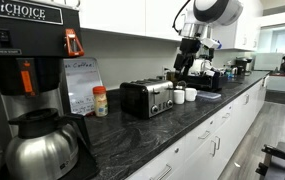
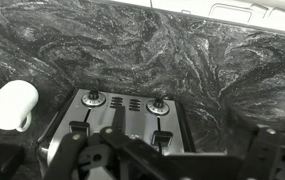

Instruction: Push down the toaster lever to the left.

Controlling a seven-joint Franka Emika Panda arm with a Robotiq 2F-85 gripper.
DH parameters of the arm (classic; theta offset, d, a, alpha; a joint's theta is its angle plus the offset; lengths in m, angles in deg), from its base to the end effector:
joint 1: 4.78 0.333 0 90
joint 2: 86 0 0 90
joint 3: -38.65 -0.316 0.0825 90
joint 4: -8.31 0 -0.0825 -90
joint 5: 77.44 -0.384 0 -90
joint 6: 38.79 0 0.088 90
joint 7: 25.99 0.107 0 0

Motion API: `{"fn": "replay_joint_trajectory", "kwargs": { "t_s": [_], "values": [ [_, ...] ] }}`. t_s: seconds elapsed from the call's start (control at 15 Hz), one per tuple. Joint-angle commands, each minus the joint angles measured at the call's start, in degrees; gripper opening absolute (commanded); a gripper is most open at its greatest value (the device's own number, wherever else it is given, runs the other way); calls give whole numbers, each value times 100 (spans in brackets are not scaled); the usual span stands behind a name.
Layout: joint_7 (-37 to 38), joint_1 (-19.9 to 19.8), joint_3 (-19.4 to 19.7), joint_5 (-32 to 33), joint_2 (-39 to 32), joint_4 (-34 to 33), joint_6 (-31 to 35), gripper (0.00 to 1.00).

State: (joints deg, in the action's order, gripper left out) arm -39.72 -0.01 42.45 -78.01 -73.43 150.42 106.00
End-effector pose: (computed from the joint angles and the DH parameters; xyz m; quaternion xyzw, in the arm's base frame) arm 0.4734 0.0077 0.3982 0.9835 0.1230 0.1328 0.0041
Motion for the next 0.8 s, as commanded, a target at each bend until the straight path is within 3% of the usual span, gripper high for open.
{"fn": "replay_joint_trajectory", "kwargs": {
  "t_s": [0.0, 0.53, 0.73],
  "values": [
    [-87, -7, -134, -127, -710, -487, 205, 100],
    [481, -133, -321, 150, -1859, -1347, 531, 100],
    [1022, -104, -264, 570, -2187, -1621, 610, 100]
  ]
}}
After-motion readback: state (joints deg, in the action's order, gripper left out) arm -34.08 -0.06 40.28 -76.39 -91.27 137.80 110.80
